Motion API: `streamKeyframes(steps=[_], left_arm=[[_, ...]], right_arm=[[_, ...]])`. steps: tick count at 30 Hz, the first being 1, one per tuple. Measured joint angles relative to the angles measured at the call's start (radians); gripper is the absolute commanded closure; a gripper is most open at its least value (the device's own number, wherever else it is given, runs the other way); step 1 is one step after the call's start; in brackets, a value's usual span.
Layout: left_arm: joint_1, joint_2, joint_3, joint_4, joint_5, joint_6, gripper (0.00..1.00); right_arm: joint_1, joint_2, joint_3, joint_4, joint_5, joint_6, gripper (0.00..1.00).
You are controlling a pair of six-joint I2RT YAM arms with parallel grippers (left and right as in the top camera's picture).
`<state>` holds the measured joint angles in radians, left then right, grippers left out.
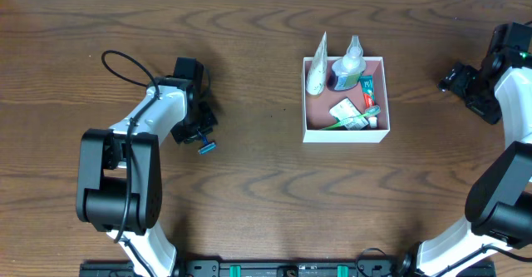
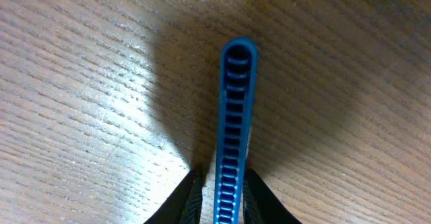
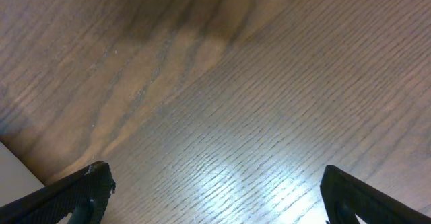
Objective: Pack container
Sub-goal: 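Lower the left gripper and grasp the blue razor handle, then carry the razor into the box and release it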
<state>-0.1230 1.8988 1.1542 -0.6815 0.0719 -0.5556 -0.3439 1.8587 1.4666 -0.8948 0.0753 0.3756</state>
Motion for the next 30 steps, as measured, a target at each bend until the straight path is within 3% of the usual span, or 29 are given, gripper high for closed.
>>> streamKeyframes(steps=[10,18,30], left_arm=[[0.0,0.0,0.001,0.013,0.0,0.002,0.89],[0.0,-0.018,0.054,0.006,0.0,0.023,0.89],[-0.008,-0.335,0.109,0.061,0.045,0.067,0.89]], right_arm=[[0.0,0.0,0.0,0.0,0.0,0.0,0.01],[0.0,0.0,0.0,0.0,0.0,0.0,0.01],[0.0,0.0,0.0,0.0,0.0,0.0,0.01]])
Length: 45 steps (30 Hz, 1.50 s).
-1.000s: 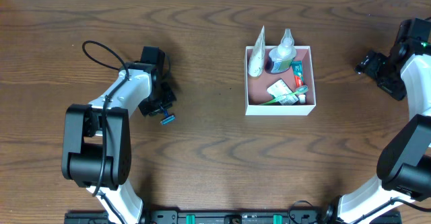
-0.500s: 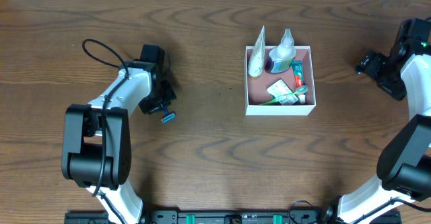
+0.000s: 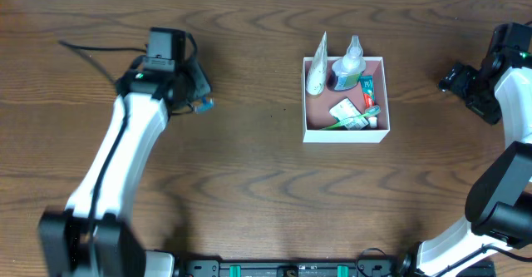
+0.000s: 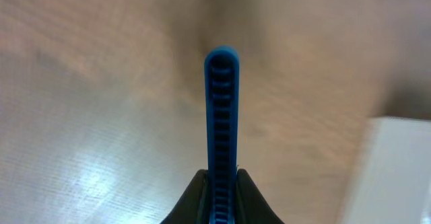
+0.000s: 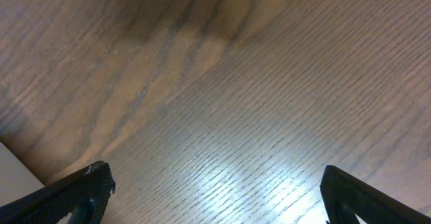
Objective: Pack container
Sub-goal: 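Carry the razor into the box and release it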
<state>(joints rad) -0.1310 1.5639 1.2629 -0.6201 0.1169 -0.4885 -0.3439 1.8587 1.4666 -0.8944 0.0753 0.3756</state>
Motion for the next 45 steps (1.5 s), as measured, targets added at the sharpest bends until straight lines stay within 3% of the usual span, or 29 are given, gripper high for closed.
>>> streamKeyframes(steps=[6,12,22,32,40,41,43,45], left_arm=[[-0.114,-0.222,0.009,0.153,0.092,0.049,0.89],[-0.339,-0.275,0.017,0.296,0.124,0.125,0.89],[-0.596,-0.07,0.017,0.507,0.135,0.22,0.89],[-0.621,0.19,0.017,0.675,0.112,0.254,0.89],[-0.621,0.294,0.017,0.7,0.047,0.254,0.88],[-0.621,0.298,0.017,0.699,0.037,0.254,0.87],[-0.621,0.301,0.017,0.699,0.014,0.261,0.64],[-0.621,0.301,0.017,0.7,0.003,0.259,0.62]], right_arm=[[0.0,0.0,0.0,0.0,0.0,0.0,0.01],[0.0,0.0,0.0,0.0,0.0,0.0,0.01],[0.0,0.0,0.0,0.0,0.0,0.0,0.01],[0.0,0.0,-0.001,0.0,0.0,0.0,0.01],[0.0,0.0,-0.001,0.0,0.0,0.0,0.01],[0.0,0.0,-0.001,0.0,0.0,0.0,0.01],[0.0,0.0,-0.001,0.0,0.0,0.0,0.01],[0.0,0.0,-0.001,0.0,0.0,0.0,0.01]])
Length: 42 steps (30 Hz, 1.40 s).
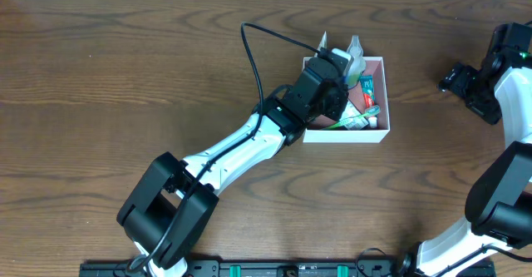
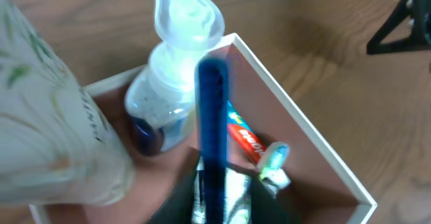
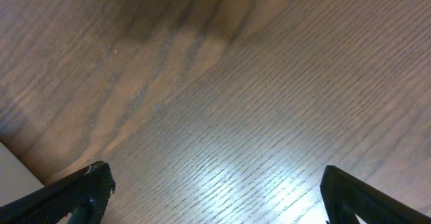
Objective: Pack container
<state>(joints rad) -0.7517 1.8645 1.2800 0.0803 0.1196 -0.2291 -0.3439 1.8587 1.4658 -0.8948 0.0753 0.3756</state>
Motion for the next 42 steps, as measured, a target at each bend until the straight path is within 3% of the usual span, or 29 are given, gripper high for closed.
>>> streamKeyframes(steps=[8,11,15,19,26,34,42], left_arm=[[0.0,0.0,0.0,-0.009,-0.02,0.001,0.5],[0.0,0.0,0.0,-0.013,-0.022,0.005,0.36],[0.0,-0.019,0.0,-0.053,-0.021,0.001,0.32],[0.0,-0.131,-0.001,-0.187,-0.022,0.023,0.24],[0.0,-0.5,0.003,-0.531,-0.113,0.098,0.02],[0.0,-0.79,0.005,-0.844,-0.272,0.107,0.02],[0.0,-0.911,0.005,-0.956,-0.303,0.107,0.02]], right_arm=[[0.0,0.0,0.0,0.0,0.0,0.0,0.01],[0.0,0.0,0.0,0.0,0.0,0.0,0.01],[0.0,0.0,0.0,0.0,0.0,0.0,0.01],[0.0,0.0,0.0,0.0,0.0,0.0,0.01],[0.0,0.0,-0.002,0.0,0.0,0.0,0.01],[0.0,0.0,-0.002,0.0,0.0,0.0,0.01],[0.0,0.0,-0.002,0.0,0.0,0.0,0.01]])
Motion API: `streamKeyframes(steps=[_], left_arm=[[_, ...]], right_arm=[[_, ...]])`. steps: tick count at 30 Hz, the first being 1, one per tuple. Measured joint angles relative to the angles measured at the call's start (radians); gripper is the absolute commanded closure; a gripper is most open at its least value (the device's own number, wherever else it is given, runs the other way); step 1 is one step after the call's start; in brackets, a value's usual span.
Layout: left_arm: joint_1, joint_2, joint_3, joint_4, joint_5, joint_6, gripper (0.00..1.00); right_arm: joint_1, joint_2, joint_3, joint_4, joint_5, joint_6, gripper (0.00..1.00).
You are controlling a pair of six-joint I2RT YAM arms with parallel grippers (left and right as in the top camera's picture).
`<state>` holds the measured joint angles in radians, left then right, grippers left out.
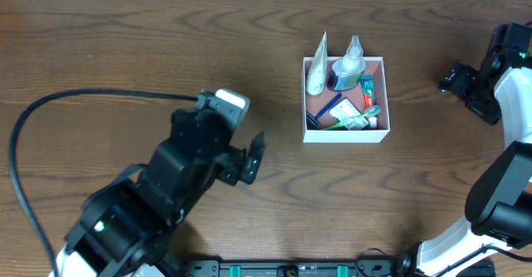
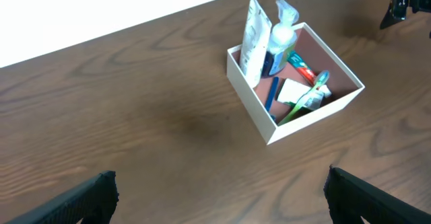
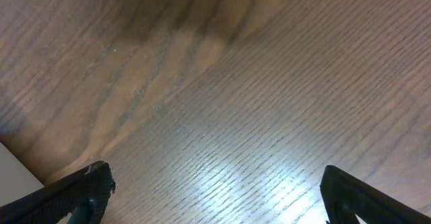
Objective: Pack container
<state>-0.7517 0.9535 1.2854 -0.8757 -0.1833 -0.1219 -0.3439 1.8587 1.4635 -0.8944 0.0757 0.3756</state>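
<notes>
The white box with a pink inside (image 1: 345,136) stands at the back right of the wooden table, also in the left wrist view (image 2: 303,120). A blue razor (image 1: 322,111) lies inside it near the left wall (image 2: 271,93), beside a white tube (image 1: 316,73), a clear bottle (image 1: 349,65), a toothpaste tube (image 1: 366,88) and a green toothbrush (image 1: 353,119). My left gripper (image 1: 251,157) hangs open and empty well left of the box and high above the table (image 2: 219,183). My right gripper (image 1: 457,81) is open over bare wood right of the box (image 3: 215,183).
A black cable (image 1: 50,111) loops from the left arm over the left half of the table. The table's far edge meets a white wall (image 2: 101,9).
My left gripper was shut on the blue razor inside the box. Now it is open, raised and back to the left of the box, and the razor lies in the box. The right arm has not moved.
My left gripper was shut on the blue razor low over the table at the left. Then it held the razor farther back on the left, then inside the box. Now the razor rests in the box and the gripper is open and away.
</notes>
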Motion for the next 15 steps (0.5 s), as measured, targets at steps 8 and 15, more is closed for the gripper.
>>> streamKeyframes(steps=[8,15], left_arm=[[0.0,-0.008,0.0,-0.101,-0.001,0.0,0.02],[0.0,-0.006,0.0,-0.132,-0.001,-0.001,0.02]], right_arm=[[0.0,0.0,0.0,0.0,0.0,0.0,0.01],[0.0,0.0,0.0,0.0,0.0,0.0,0.01]])
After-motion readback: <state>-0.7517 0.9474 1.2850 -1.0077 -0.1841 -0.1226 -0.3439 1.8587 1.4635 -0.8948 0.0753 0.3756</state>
